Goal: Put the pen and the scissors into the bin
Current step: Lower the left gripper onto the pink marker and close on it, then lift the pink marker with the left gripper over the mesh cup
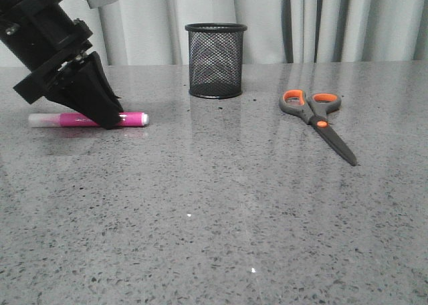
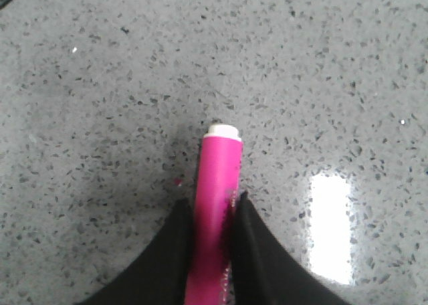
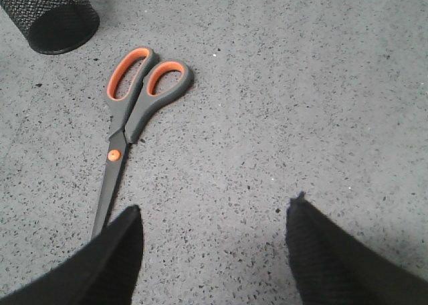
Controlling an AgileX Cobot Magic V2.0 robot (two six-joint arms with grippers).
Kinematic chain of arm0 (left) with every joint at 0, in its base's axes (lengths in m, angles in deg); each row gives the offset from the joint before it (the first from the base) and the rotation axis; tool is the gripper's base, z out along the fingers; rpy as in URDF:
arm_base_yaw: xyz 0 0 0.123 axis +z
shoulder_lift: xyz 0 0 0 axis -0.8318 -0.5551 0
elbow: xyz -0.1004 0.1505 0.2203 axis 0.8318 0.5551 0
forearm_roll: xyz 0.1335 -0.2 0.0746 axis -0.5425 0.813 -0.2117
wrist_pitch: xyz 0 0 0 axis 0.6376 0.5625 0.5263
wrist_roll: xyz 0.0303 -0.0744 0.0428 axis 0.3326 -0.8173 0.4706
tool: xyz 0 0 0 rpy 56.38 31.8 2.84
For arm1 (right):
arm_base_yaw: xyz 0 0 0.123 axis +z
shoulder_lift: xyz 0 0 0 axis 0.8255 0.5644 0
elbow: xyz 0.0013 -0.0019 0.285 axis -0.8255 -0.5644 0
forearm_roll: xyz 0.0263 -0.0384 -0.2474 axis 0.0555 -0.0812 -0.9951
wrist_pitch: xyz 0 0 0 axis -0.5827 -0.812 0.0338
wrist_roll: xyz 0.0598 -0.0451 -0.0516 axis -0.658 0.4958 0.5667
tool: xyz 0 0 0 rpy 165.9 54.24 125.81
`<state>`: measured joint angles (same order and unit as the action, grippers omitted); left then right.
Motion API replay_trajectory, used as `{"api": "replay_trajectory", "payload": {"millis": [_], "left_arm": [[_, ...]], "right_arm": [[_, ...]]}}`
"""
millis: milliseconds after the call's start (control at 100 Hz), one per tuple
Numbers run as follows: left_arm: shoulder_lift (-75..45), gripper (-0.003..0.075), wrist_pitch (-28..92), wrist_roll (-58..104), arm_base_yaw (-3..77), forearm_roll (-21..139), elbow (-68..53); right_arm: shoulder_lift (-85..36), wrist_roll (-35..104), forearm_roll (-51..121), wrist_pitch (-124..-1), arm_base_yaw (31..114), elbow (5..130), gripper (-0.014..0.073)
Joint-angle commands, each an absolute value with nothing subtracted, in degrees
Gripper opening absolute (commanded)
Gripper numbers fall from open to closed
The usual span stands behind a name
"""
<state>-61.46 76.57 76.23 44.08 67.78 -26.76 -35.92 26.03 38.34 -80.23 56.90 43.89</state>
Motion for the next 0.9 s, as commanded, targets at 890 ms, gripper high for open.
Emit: {"api": "replay_trajectory", "payload": {"millis": [890], "left_arm": [[-64.2,-0.0019,47.0,90.9,30.2,138.6,-43.9]], "right_arm": [[-35.8,26.7,38.3,-77.7,56.9,46.0,0.0421]]}}
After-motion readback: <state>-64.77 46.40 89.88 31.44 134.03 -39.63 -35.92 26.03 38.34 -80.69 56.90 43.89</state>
